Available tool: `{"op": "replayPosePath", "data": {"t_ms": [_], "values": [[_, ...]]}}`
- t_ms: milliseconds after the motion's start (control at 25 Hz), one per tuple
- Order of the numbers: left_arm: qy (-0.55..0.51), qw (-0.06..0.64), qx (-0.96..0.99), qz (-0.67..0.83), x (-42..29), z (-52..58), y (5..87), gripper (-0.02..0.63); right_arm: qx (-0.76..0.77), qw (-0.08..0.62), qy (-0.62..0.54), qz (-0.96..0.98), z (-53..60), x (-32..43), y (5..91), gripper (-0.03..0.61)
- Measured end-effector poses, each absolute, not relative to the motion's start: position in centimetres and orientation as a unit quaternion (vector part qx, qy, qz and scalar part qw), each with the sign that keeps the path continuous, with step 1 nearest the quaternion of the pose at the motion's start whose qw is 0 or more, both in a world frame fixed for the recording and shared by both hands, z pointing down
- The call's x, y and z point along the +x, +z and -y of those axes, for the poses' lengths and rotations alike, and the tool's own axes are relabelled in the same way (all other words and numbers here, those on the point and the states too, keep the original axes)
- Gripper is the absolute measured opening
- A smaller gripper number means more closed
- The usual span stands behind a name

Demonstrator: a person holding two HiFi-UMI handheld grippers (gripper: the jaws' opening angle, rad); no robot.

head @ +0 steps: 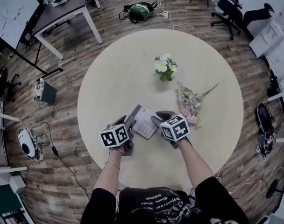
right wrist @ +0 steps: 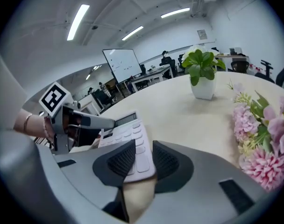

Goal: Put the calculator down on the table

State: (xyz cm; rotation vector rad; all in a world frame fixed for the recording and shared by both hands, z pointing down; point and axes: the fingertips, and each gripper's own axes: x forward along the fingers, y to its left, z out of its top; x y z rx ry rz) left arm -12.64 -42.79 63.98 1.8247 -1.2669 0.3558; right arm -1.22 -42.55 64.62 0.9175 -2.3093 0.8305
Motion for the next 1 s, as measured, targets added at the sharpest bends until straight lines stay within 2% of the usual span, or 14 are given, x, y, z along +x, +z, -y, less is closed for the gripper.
{"op": "replayPosePath", "data": {"t_ms": [200, 320, 360, 440, 1000], "values": [[0.164, 0.411, 0.734, 0.514, -12.6, 43.0, 63.4, 0.149, 0.345, 0.275, 0.281, 0.852, 42.3, -1.3, 64.7, 0.12], [0.177, 0.391, 0.725, 0.538, -12.9, 42.8, 63.3, 0.164, 0.358, 0.275, 0.276, 0.848, 42.4, -1.1, 64.7, 0.148], [0.181, 0.388, 0.719, 0.548, -13.1, 42.7, 63.4, 0.194, 0.36, 0.268, 0.281, 0.848, 42.4, -1.1, 64.7, 0.179], [0.185, 0.39, 0.709, 0.558, -13.2, 42.2, 63.7, 0.332, 0.351, 0.244, 0.296, 0.854, 42.0, -1.3, 64.4, 0.287], [0.196, 0.288, 0.763, 0.544, -10.6, 34.0, 58.1, 0.334, 0.369, 0.211, 0.212, 0.88, 35.4, 0.8, 58.8, 0.311]]}}
